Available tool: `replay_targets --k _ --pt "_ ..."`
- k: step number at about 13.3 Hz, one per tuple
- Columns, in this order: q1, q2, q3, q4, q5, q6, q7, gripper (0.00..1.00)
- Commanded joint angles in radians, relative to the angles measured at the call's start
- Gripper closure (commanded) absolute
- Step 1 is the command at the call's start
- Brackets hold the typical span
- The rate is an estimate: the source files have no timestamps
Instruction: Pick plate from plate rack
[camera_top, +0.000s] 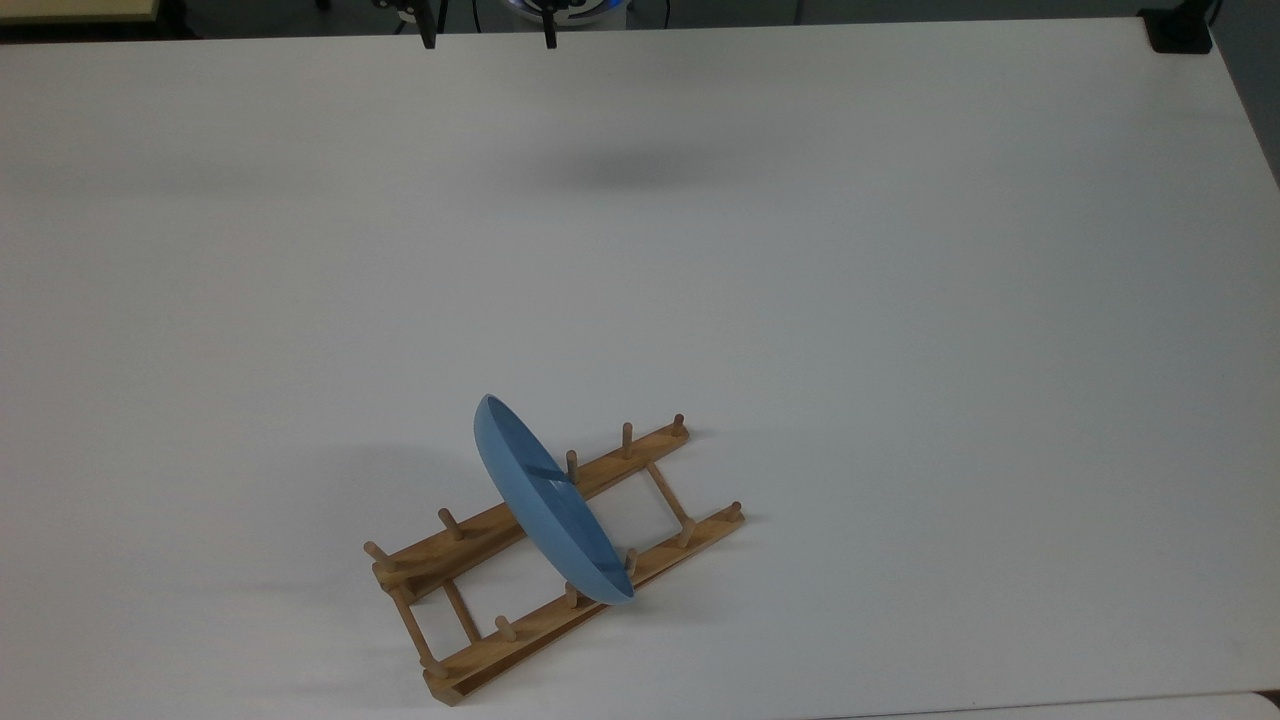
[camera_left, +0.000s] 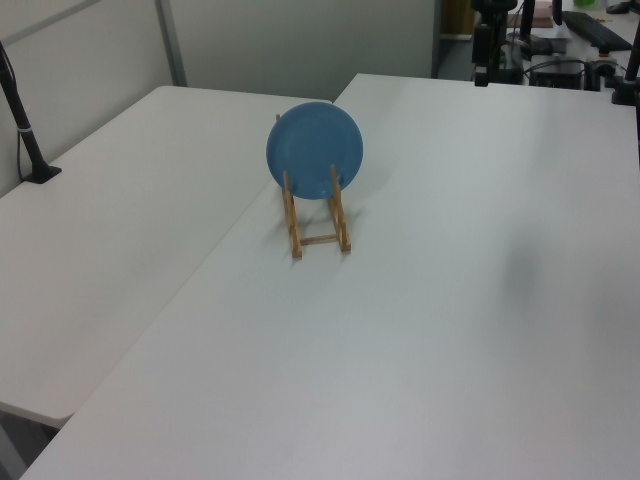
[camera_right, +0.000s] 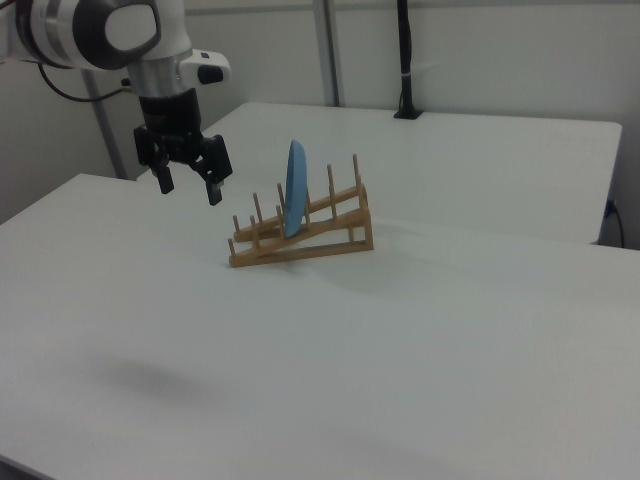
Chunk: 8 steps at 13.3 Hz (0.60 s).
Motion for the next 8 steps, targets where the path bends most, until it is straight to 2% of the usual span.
replay_targets --k 1,8 --pt "0.001 -0.019 -0.004 -0.019 0.014 -0.021 -0.026 0.0" --pt "0.006 -0.012 -0.002 -0.017 0.008 -0.009 -0.026 0.0"
